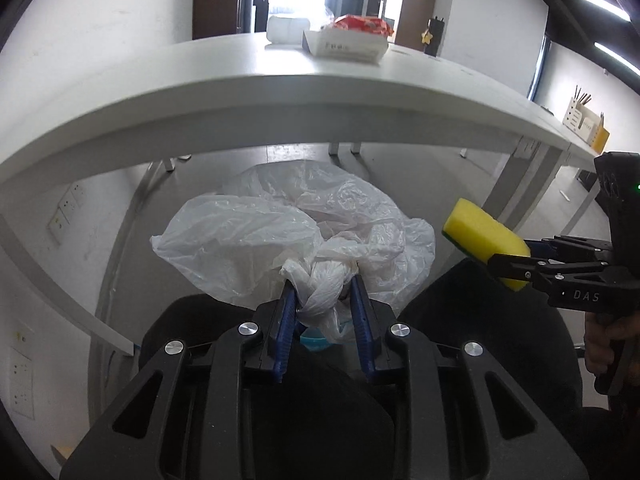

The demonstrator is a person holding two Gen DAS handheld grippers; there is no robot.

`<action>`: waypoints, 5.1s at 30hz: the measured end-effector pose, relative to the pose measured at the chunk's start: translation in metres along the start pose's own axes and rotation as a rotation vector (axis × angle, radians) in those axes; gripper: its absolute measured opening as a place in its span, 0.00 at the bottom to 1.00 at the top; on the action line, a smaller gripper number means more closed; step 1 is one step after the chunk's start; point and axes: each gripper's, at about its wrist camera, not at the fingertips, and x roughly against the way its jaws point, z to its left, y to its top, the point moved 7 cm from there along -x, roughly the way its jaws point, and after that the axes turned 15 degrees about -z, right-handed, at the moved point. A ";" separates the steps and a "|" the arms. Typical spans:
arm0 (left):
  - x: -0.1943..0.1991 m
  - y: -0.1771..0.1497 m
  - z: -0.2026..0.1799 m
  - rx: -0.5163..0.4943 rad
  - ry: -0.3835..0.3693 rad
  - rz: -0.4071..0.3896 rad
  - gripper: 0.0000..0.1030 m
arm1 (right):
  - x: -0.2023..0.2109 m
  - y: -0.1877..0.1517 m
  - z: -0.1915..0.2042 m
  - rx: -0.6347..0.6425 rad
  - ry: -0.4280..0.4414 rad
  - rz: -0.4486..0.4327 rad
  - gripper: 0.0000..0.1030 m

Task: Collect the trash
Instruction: 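Carry the white bag and yellow sponge down over the blue wastebasket, then open the left gripper over the basket while the right gripper releases the sponge, then raise both grippers back toward the remaining trash on the table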

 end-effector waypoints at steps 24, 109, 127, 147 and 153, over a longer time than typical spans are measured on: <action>-0.121 -0.025 0.011 -0.007 0.049 0.200 0.24 | -0.123 -0.023 -0.027 0.095 -0.069 0.165 0.47; -0.168 -0.029 0.059 0.296 0.253 0.286 0.55 | -0.172 -0.042 -0.018 0.112 -0.076 0.262 0.80; -0.036 0.050 0.017 0.118 0.097 -0.138 0.72 | -0.040 0.007 0.013 0.121 -0.057 -0.015 0.87; 0.040 0.146 0.045 0.022 0.125 -0.336 0.94 | 0.006 0.136 0.057 0.104 -0.026 -0.302 0.92; 0.042 0.164 0.060 0.034 0.129 -0.368 0.94 | -0.009 0.174 0.063 0.097 -0.074 -0.329 0.92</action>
